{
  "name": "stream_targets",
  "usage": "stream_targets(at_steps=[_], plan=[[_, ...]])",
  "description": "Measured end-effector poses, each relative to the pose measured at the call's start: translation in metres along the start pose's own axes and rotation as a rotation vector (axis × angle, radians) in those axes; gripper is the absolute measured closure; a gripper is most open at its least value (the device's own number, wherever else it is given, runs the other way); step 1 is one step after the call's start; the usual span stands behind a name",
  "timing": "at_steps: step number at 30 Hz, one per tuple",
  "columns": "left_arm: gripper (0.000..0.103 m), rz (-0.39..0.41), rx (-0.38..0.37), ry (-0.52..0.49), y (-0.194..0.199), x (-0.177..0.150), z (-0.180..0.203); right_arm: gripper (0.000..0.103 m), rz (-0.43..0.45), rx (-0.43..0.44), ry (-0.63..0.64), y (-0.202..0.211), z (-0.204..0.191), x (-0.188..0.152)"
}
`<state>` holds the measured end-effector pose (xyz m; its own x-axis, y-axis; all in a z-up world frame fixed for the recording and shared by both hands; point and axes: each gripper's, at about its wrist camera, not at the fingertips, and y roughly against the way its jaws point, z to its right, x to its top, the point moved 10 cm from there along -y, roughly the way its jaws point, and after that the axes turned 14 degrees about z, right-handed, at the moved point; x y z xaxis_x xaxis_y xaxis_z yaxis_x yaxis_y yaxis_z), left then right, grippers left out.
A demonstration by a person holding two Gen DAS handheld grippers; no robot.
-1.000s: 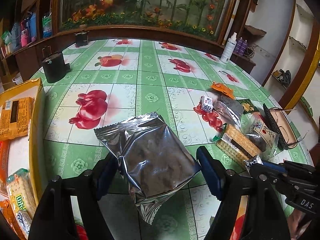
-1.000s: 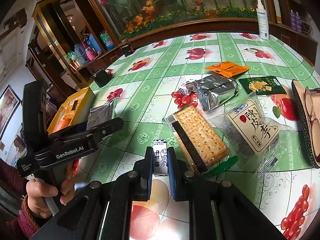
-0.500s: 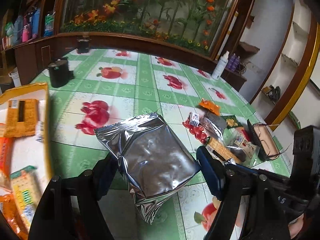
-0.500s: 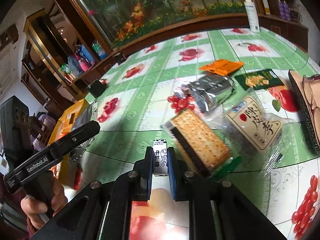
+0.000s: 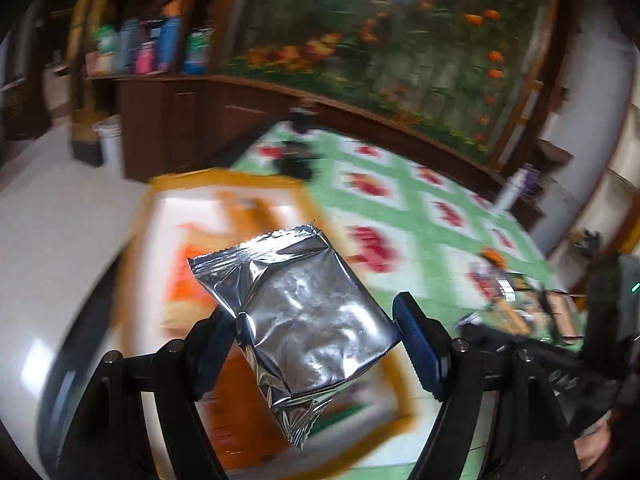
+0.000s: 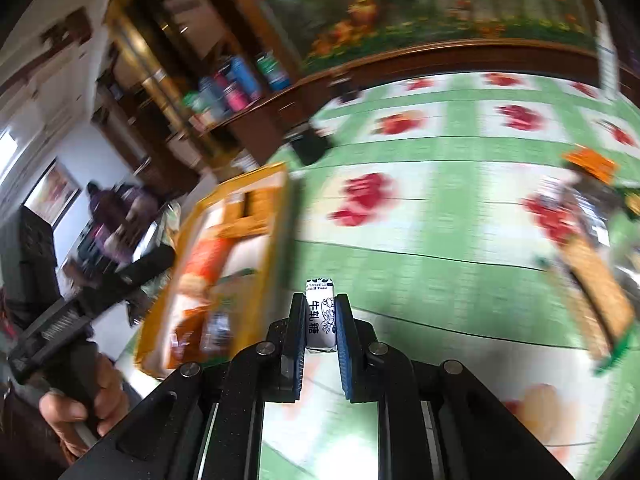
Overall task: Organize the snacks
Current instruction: 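Carry both items to the tray and open both grippers to release them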
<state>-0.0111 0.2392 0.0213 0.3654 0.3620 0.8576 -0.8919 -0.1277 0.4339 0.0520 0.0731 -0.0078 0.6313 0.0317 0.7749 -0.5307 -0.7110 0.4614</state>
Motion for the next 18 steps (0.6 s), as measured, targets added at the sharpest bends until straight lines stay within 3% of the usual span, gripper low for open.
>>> stream_targets(at_steps=[4,8,18], plan=[[0.026,-0.033,0.056,0.029,0.003,-0.019,-0.035,0.087,-0.046,0.039,0.028,-0.033,-0.04,-0.004],[0.026,-0.058,0.082,-0.001,0.0,-0.036,-0.041,0.087,-0.089,0.067,0.018,-0.067,-0.068,-0.005],[0.026,-0.069,0.12,-0.057,-0.01,-0.049,-0.042,0.087,-0.172,-0.011,0.06,-0.13,-0.074,-0.003]])
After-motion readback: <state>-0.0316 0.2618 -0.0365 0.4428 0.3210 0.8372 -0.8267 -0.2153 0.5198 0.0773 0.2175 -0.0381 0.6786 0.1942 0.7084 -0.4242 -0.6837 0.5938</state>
